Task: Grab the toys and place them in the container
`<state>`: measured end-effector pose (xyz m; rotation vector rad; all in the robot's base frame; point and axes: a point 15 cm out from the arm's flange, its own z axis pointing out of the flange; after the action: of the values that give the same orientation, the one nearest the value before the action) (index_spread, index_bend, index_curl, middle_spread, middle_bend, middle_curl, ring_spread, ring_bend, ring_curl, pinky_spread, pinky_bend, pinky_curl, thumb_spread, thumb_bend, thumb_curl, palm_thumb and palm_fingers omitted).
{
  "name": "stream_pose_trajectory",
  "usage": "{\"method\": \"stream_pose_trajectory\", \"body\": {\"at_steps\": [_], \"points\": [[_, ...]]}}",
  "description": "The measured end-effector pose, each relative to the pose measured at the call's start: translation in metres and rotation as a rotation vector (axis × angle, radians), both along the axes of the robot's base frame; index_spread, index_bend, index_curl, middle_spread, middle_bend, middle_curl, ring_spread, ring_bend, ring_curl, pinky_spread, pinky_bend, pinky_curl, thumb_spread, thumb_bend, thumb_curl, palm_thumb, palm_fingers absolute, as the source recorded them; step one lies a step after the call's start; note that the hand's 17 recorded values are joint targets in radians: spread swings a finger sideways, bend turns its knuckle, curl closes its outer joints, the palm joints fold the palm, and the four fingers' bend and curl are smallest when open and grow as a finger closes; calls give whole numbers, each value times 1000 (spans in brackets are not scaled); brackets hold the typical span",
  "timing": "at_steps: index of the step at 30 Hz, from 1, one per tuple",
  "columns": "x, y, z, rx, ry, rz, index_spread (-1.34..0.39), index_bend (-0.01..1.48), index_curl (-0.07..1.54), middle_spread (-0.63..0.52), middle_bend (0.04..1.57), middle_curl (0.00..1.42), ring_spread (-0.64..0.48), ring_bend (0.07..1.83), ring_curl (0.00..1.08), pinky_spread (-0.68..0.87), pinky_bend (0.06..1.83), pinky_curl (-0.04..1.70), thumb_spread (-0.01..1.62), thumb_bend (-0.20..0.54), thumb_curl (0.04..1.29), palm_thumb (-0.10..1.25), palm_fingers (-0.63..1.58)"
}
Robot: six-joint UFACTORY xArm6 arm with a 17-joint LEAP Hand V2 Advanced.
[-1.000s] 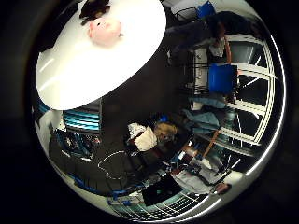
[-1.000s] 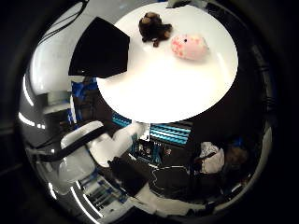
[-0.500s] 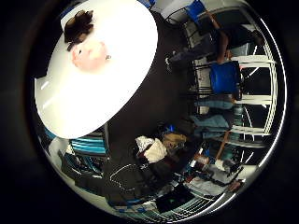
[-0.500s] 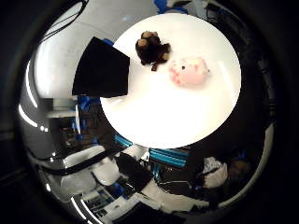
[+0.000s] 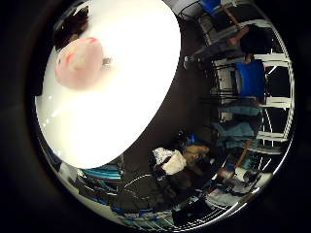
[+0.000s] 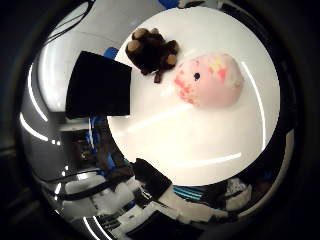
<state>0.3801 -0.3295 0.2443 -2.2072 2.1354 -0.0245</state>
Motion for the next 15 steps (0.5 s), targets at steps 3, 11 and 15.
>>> {"method": "stream_pose_trajectory", "body": {"at_steps": [3,11,15], "points": [[11,9,-15,16,19,12,-383,161,277,-26,211,339,187,287,238,406,366,288,1042,-22,273,313,196],[33,29,-21,12,16,42,-384,160,279,-18,202,338,189,279,242,403,352,289,1043,-23,270,324,196],[41,41,-22,13,19,53,-383,159,279,-17,201,338,190,277,243,404,349,290,1042,-24,271,326,197]]}}
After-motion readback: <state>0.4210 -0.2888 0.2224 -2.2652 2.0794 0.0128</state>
